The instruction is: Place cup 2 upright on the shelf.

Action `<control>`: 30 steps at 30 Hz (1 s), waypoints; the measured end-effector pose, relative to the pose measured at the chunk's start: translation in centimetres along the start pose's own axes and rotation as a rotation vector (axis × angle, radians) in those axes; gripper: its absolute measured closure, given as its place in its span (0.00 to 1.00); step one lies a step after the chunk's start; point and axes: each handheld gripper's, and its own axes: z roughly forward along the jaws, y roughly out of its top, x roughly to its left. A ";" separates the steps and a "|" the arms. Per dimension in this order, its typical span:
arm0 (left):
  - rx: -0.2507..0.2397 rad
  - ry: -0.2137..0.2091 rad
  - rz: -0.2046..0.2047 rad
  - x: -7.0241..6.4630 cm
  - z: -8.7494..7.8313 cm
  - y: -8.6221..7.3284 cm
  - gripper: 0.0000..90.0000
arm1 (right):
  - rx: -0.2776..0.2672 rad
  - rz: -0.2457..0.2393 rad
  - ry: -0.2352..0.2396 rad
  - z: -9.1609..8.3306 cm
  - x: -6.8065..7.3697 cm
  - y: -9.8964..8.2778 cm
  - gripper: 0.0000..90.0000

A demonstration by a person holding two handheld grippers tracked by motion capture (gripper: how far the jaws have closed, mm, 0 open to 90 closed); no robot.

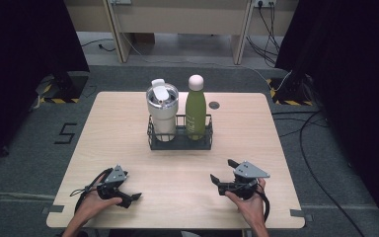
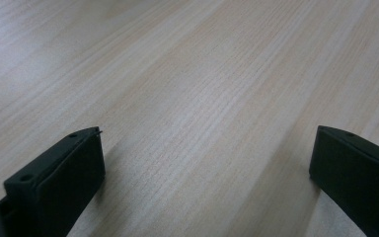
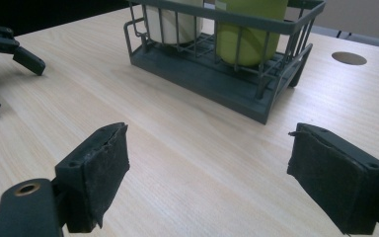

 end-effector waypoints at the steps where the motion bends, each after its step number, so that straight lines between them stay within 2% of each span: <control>1: 0.000 0.000 0.000 0.0 0.0 0.0 0.00 | 0.002 0.001 -0.002 -0.1 0.0 -0.1 0.17; 30: 0.000 0.000 0.000 0.0 0.0 0.0 0.00 | 0.083 0.053 -0.007 -1.5 -0.2 -3.0 0.17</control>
